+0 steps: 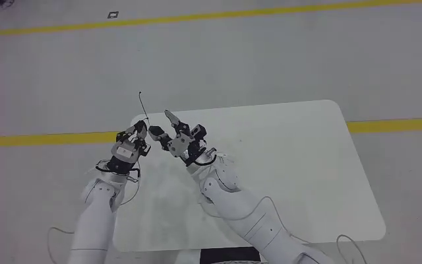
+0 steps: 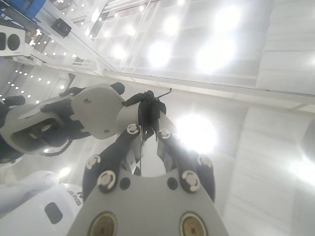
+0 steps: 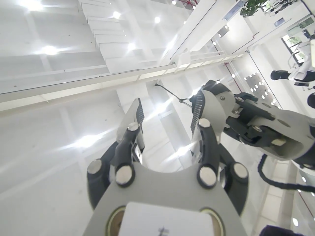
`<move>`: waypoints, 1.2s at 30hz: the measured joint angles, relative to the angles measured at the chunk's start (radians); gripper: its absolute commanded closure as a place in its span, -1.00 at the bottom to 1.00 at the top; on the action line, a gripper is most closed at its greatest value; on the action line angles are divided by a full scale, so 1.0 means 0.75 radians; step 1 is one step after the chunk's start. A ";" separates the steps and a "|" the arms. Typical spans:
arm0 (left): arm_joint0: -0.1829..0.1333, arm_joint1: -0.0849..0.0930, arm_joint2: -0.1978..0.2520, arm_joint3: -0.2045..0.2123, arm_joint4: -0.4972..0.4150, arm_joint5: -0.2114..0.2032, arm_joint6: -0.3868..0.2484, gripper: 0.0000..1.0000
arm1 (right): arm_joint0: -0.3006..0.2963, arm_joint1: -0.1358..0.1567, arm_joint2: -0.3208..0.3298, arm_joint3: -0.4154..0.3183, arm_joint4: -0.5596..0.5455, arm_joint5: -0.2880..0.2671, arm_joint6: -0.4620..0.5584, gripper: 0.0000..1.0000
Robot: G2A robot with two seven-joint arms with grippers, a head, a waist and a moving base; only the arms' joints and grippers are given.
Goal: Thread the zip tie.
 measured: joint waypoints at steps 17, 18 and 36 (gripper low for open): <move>0.000 0.000 0.000 0.000 0.000 0.000 0.000 1.00 | 0.016 -0.017 -0.022 0.017 0.000 -0.007 0.001 0.28; 0.000 0.000 0.000 0.000 0.000 0.000 0.000 1.00 | 0.018 -0.018 -0.025 0.019 0.002 -0.008 0.000 0.28; 0.000 0.000 0.000 0.000 0.000 0.000 0.000 1.00 | 0.053 -0.031 -0.049 0.061 0.022 -0.040 -0.024 0.52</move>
